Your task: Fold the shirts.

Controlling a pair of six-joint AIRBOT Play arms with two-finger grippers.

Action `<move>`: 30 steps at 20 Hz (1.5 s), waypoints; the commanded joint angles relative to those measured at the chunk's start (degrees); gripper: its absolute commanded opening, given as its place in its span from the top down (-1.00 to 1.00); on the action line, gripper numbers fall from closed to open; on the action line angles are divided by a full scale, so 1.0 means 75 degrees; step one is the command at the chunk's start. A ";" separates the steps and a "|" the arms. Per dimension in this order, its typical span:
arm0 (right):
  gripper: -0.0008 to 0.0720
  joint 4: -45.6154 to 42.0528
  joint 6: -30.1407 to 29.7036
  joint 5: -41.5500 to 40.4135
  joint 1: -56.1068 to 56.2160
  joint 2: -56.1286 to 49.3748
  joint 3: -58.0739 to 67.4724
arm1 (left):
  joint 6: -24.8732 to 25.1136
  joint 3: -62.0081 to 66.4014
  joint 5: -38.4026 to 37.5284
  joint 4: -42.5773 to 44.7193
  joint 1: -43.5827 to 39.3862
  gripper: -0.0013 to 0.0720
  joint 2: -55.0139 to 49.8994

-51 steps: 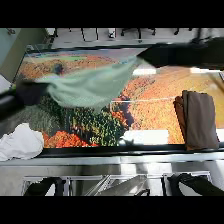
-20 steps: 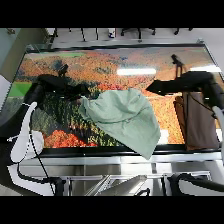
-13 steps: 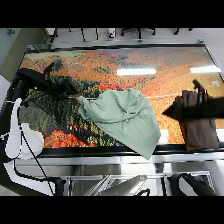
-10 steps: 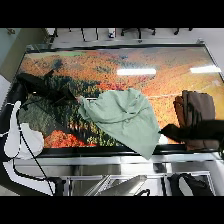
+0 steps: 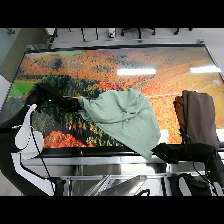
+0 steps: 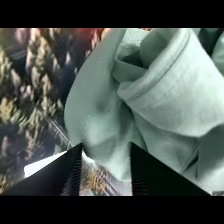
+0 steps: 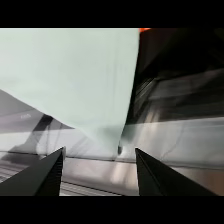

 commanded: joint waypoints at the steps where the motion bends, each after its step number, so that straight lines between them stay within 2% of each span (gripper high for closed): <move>1: -0.40 0.0070 0.0009 0.0495 -0.0003 -0.0090 -0.0122 | 0.0111 0.0108 -0.0219 0.0015 -0.0204 0.16 -0.0224; 5: -0.40 0.0122 -0.0050 0.1023 0.0122 -0.0460 -0.0122 | 0.0108 0.0108 -0.0423 0.0009 -0.0219 0.17 -0.0224; 6: -0.40 0.0131 -0.0050 0.1198 0.0280 -0.0615 -0.0122 | 0.0117 0.0108 -0.0399 0.0012 -0.0219 0.69 -0.0224; 7: -0.40 0.0131 -0.0047 0.1405 0.0481 -0.0787 -0.0122 | 0.0154 0.0108 -0.0411 0.0009 -0.0219 0.81 -0.0224; 12: -0.39 0.0764 -0.0221 0.2349 0.1725 -0.1955 -0.0119 | 0.0160 0.0108 -0.0493 0.0003 -0.0329 0.90 -0.0216; 13: -0.13 0.1029 -0.0393 0.2498 0.1979 -0.2104 -0.0114 | 0.0160 0.0108 -0.0484 -0.0003 -0.0353 0.90 -0.0192; 14: 0.45 0.1250 -0.0536 0.2614 0.2226 -0.2197 -0.0064 | 0.0157 0.0108 -0.0484 -0.0009 -0.0353 0.90 -0.0119; 15: 0.83 0.1338 -0.0568 0.2722 0.2430 -0.2215 0.0058 | 0.0152 0.0108 -0.0504 -0.0023 -0.0353 0.91 0.0020; 16: 0.94 0.1376 -0.0577 0.2760 0.2535 -0.2174 0.0277 | 0.0117 0.0111 -0.0557 -0.0035 -0.0353 0.91 0.0268; 17: 0.94 0.1384 -0.0627 0.2739 0.2541 -0.2078 0.0635 | 0.0090 0.0111 -0.0606 -0.0210 -0.0318 0.91 0.0635; 19: 0.94 0.1376 -0.0758 0.2544 0.2425 -0.1612 0.1880 | 0.0082 0.0187 -0.0629 -0.0918 -0.0099 0.91 0.1673; 21: 0.94 0.1349 -0.0988 0.2014 0.1961 -0.1081 0.3858 | -0.0291 0.0679 -0.0755 -0.1157 0.0163 0.91 0.3075; 22: 0.94 0.1343 -0.1139 0.1711 0.1600 -0.0909 0.5132 | -0.0460 0.1017 -0.1040 -0.1139 0.0277 0.91 0.3891; 25: 0.94 0.1341 -0.1285 0.0892 0.0659 -0.0889 0.9008 | -0.0874 0.2361 -0.2815 -0.1107 0.0545 0.91 0.6484; 27: 0.94 0.1288 -0.1279 0.0525 0.0326 -0.1011 1.1240 | -0.1207 0.3453 -0.3608 -0.0466 0.0670 0.91 0.7630; 28: 0.94 0.1282 -0.1250 0.0458 0.0224 -0.1064 1.2193 | -0.1466 0.4147 -0.3640 0.0015 0.0778 0.91 0.7991; 30: 0.94 0.1134 -0.1195 0.0437 0.0184 -0.1139 1.3595 | -0.1518 0.5333 -0.3453 0.0828 0.1035 0.91 0.8355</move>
